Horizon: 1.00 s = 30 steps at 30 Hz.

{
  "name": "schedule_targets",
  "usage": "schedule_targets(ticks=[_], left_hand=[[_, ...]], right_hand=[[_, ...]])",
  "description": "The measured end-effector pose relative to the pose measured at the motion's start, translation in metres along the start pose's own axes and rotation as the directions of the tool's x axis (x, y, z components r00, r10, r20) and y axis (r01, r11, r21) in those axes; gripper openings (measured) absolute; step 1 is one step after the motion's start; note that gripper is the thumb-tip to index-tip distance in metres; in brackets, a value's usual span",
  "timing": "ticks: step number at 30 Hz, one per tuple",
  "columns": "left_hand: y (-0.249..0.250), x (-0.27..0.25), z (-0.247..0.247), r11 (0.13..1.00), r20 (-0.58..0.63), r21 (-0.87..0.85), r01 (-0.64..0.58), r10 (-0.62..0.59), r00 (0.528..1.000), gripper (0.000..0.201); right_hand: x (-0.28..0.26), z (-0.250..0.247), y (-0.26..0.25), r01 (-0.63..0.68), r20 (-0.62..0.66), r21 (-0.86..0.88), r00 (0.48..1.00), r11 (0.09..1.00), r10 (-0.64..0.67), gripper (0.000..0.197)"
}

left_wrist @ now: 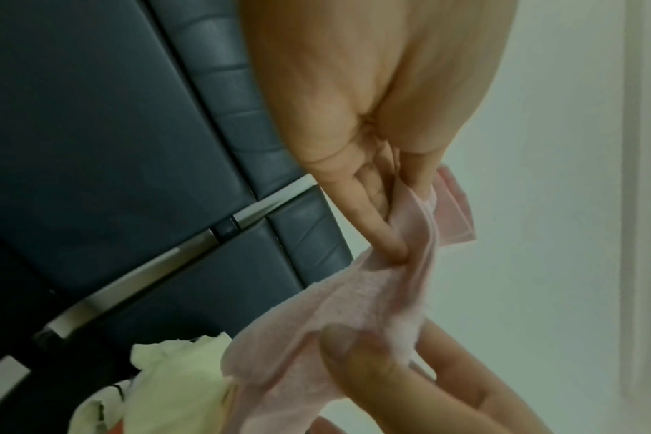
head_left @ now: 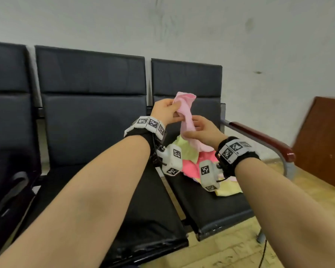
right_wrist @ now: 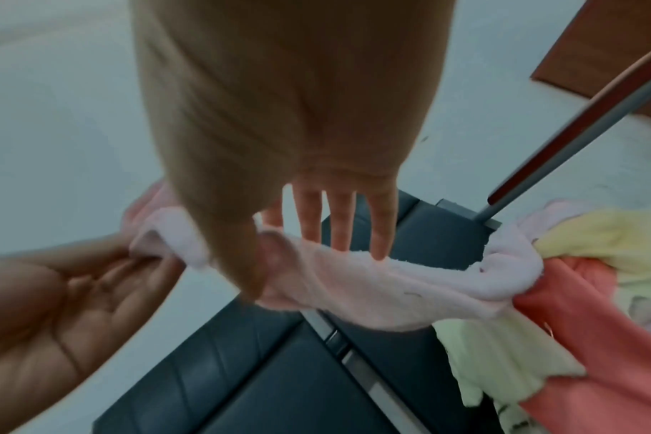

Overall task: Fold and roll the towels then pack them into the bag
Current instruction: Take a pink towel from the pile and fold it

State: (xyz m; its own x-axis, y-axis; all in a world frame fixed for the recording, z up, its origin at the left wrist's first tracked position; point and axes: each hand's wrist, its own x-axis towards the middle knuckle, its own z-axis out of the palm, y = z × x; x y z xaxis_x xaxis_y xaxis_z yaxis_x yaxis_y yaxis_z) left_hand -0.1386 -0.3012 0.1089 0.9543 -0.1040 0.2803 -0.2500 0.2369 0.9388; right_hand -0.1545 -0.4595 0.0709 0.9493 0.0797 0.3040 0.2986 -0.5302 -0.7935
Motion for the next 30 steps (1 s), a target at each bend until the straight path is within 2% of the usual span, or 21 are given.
schedule_targets(ticks=[2, 3, 5, 9, 13, 15, 19, 23, 24, 26, 28, 30], left_hand=[[0.003, -0.019, -0.018, 1.000, -0.055, 0.018, -0.009, 0.010, 0.998, 0.012], [0.004, -0.027, -0.026, 1.000, -0.089, 0.028, -0.012, 0.015, 0.996, 0.011], [0.004, -0.042, -0.045, 0.998, -0.158, 0.046, -0.031, 0.037, 0.987, 0.015], [-0.005, -0.060, -0.085, 0.996, -0.278, 0.079, -0.039, 0.060, 0.959, 0.019], [-0.030, -0.069, -0.126, 0.999, -0.322, 0.034, 0.000, 0.011, 0.947, 0.038], [-0.054, -0.074, -0.147, 0.997, -0.316, 0.046, 0.055, -0.038, 0.948, 0.035], [-0.097, -0.087, -0.182, 0.973, -0.352, 0.136, 0.184, -0.126, 0.927, 0.034], [-0.144, -0.100, -0.209, 0.927, -0.402, 0.199, 0.319, -0.219, 0.889, 0.043], [-0.154, -0.102, -0.214, 0.915, -0.409, 0.230, 0.332, -0.218, 0.886, 0.037], [-0.166, -0.104, -0.219, 0.898, -0.424, 0.258, 0.356, -0.225, 0.877, 0.011], [-0.169, -0.102, -0.223, 0.905, -0.408, 0.298, 0.303, -0.166, 0.898, 0.025], [-0.164, -0.101, -0.220, 0.912, -0.336, 0.332, 0.240, -0.124, 0.934, 0.014]], right_hand=[[-0.016, 0.017, -0.004, 0.053, -0.112, -0.124, 0.991, 0.991, -0.067, 0.023], [-0.022, 0.025, -0.006, 0.063, -0.164, -0.185, 0.982, 0.981, -0.094, 0.013], [-0.031, 0.042, -0.011, 0.069, -0.220, -0.245, 0.967, 0.967, -0.125, 0.022], [-0.043, 0.077, -0.023, 0.141, -0.222, -0.189, 0.958, 0.972, -0.182, 0.024], [-0.044, 0.120, -0.025, 0.078, -0.253, -0.061, 0.963, 0.995, -0.091, 0.020], [-0.043, 0.145, -0.017, 0.035, -0.257, 0.011, 0.966, 0.999, -0.031, 0.017], [-0.050, 0.186, 0.002, 0.010, -0.244, 0.111, 0.970, 0.994, 0.018, 0.026], [-0.056, 0.222, 0.023, -0.001, -0.218, 0.157, 0.975, 0.988, 0.036, 0.009], [-0.056, 0.228, 0.028, 0.008, -0.215, 0.168, 0.976, 0.986, 0.029, 0.005], [-0.057, 0.238, 0.037, -0.007, -0.184, 0.172, 0.982, 0.985, 0.040, 0.003], [-0.057, 0.245, 0.043, -0.030, -0.105, 0.146, 0.993, 0.989, 0.045, 0.003], [-0.054, 0.249, 0.046, -0.044, -0.018, 0.098, 0.999, 0.994, 0.046, 0.004]])
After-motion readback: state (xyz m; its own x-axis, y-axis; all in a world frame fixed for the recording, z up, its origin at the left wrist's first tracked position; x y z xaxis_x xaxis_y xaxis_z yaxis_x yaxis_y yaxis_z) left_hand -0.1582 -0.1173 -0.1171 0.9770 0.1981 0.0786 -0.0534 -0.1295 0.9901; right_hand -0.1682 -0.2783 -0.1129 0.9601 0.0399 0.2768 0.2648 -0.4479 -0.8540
